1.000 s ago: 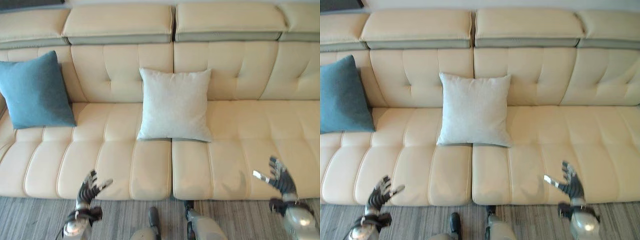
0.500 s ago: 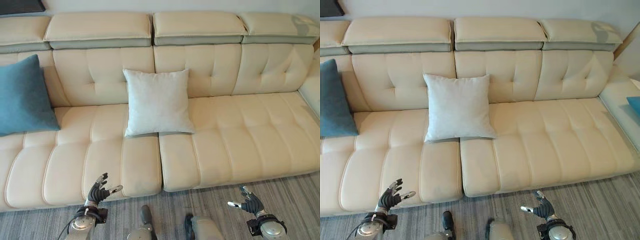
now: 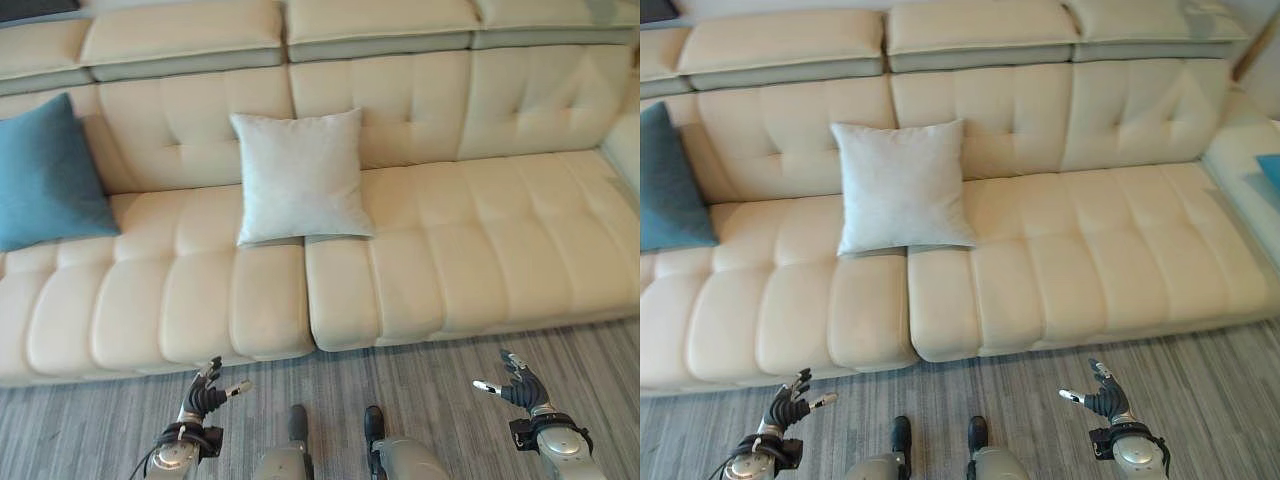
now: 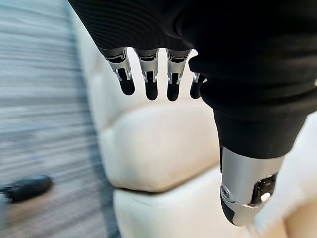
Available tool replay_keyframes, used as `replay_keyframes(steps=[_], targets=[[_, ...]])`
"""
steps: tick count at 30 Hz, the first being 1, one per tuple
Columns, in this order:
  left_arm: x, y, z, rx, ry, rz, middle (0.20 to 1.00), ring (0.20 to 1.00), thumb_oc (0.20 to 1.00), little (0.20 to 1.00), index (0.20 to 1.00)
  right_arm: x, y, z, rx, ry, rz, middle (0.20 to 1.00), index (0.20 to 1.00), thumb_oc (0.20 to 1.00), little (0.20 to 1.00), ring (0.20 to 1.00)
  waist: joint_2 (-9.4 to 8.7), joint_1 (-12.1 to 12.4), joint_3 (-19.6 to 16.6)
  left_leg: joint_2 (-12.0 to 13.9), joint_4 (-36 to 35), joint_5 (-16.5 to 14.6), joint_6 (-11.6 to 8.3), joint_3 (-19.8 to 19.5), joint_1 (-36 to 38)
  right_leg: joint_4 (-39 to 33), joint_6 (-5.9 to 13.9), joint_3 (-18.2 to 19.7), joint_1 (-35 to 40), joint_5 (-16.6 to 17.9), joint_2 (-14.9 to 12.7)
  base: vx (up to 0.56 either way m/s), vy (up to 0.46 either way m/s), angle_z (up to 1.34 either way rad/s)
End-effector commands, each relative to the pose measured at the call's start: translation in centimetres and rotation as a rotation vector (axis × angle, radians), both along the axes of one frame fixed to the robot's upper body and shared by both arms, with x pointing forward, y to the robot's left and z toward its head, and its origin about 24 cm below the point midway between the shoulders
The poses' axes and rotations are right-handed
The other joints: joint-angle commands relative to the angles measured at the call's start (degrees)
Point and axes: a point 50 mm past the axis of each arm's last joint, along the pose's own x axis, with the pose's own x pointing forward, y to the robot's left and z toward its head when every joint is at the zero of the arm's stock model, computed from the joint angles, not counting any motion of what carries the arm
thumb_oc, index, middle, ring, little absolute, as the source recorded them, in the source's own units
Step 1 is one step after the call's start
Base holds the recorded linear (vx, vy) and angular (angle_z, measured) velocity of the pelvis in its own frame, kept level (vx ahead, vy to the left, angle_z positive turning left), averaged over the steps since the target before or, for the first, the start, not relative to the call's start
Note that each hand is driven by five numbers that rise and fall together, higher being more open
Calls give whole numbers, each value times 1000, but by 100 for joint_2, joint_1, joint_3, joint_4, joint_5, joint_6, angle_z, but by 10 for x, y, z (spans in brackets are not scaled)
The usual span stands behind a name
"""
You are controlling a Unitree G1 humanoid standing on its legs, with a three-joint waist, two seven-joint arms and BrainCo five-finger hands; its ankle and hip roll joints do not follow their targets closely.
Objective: Pick up all the scattered cushions and arrange them neatly on the sofa.
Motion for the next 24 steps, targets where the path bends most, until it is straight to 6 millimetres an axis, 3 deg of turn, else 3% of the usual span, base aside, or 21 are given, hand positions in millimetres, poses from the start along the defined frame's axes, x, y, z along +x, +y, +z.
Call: replay_keyframes(steps=[1,7,9,11,15,16,17,19,21,22,24], targets=[[12,1,11,41,-52,-56,1000,1000,1000,1000,1000,3,3,3,25,-48,-17,1000,1000,1000,1000,1000,-170,-107,-258,-438,643,-947,143,110,-286,-201,505,50,-40,-3,-104,-21,125,-63],[19,-3,14,69,-47,-129,1000,1000,1000,1000,1000,-1,9,-3,69,-27,-30,1000,1000,1000,1000,1000,-191,-316,-288,-416,200,-884,247,512,-1,-69,603,460,-249,113,36,-25,80,-74],[22,-1,16,94,-44,-141,1000,1000,1000,1000,1000,3,17,-3,105,-46,-31,1000,1000,1000,1000,1000,-248,-404,-233,-358,163,-926,311,921,73,65,722,697,-465,243,152,-62,48,-103],[23,0,17,100,-50,-142,1000,1000,1000,1000,1000,5,19,-3,112,-54,-31,1000,1000,1000,1000,1000,-267,-397,-223,-317,159,-939,323,1093,93,108,763,653,-538,272,149,-32,-24,-119],[28,1,26,93,-92,-128,1000,1000,1000,1000,1000,13,28,0,131,-87,-31,1000,1000,1000,1000,1000,-161,-191,-198,58,166,-1081,260,1892,364,633,671,-1339,-631,-130,-451,26,-81,-146],[27,1,26,92,-92,-128,1000,1000,1000,1000,1000,13,28,0,130,-87,-31,1000,1000,1000,1000,1000,-159,-190,-184,58,169,-1095,258,1891,383,665,673,-1339,-624,-157,-454,65,-126,-190],[25,1,25,86,-88,-123,1000,1000,1000,1000,1000,14,31,-1,127,-86,-21,1000,1000,1000,1000,1000,-150,-119,-242,170,189,-1079,198,2270,473,597,626,-2042,-430,-247,-717,55,-183,-166],[22,-4,20,70,-69,-133,1000,1000,1000,1000,1000,11,31,-3,128,-72,-24,1000,1000,1000,1000,1000,-168,-209,-284,210,439,-1223,174,2456,586,587,608,-1755,-467,-234,-676,148,-227,-149],[23,-10,17,46,-64,-148,1000,1000,1000,1000,1000,8,27,-3,127,-69,-36,1000,1000,1000,1000,1000,-206,-320,-289,424,1252,-1436,167,2575,549,417,527,-1425,-343,-269,-580,228,-272,-130],[23,-14,17,36,-66,-151,1000,1000,1000,1000,1000,6,25,-2,123,-70,-38,1000,1000,1000,1000,1000,-198,-316,-242,639,1861,-1448,135,2521,442,364,418,-1326,-226,-309,-466,244,-313,-95],[26,-24,15,10,-73,-162,1000,1000,1000,1000,1000,8,19,1,98,-75,-42,1000,1000,1000,1000,1000,-193,-258,-102,793,2746,-1204,101,2084,145,222,246,-1064,50,-400,-243,221,-233,-81]])
